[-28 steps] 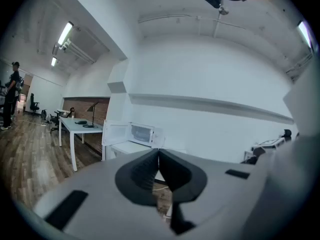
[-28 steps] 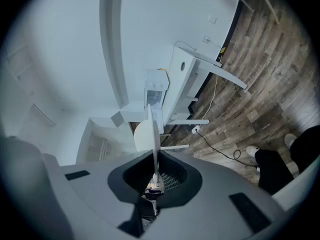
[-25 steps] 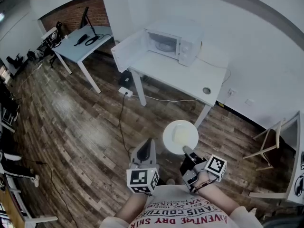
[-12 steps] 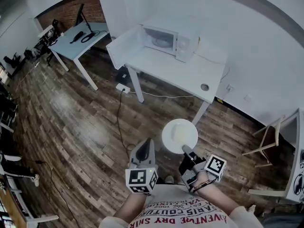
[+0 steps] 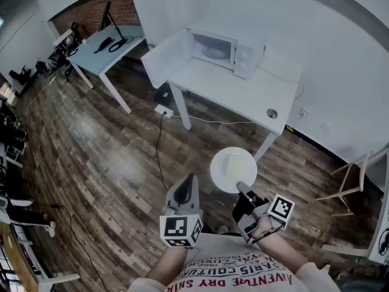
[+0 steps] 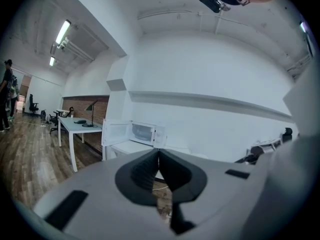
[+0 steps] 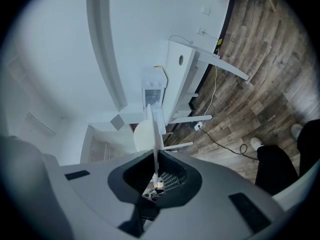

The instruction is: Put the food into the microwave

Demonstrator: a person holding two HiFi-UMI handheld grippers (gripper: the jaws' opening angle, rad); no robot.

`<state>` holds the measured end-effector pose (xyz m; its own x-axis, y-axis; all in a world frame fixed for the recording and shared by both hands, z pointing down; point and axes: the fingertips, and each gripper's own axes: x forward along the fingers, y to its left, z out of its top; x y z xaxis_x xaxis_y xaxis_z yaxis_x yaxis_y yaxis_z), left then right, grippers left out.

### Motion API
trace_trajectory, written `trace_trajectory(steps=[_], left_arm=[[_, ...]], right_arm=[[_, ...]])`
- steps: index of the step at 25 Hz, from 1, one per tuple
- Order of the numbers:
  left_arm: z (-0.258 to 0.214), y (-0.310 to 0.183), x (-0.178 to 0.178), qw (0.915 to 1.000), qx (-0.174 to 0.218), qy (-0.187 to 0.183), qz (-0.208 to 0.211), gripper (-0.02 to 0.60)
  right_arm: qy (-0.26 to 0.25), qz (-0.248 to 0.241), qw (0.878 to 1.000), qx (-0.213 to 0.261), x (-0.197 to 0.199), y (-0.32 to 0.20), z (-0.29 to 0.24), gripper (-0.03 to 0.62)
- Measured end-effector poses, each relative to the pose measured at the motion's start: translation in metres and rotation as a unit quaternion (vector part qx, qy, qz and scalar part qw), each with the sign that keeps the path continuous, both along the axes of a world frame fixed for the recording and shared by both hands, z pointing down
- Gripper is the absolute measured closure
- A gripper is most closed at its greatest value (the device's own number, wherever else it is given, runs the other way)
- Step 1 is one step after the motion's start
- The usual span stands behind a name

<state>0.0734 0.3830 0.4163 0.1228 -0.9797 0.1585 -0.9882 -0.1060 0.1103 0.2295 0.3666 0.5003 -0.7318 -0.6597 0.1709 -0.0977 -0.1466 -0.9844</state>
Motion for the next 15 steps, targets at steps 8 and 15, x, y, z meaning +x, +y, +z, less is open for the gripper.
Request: trace_trajectory(steps=[8,15], left_arm=[[0.008,-0.065,-0.037,0.9990,-0.012,0.016,0.039,0.575],[-0.005,-0.149,-0.117,0.9971,-0.010,0.021,0.072,0.575]], right_arm=[[0.018,0.016,1.000,-0.009,-0.043,-0.049,0.004,0.571],[0.013,0.058,0.998,-0.022,-0.115,-0.121,-0.004,0.571]])
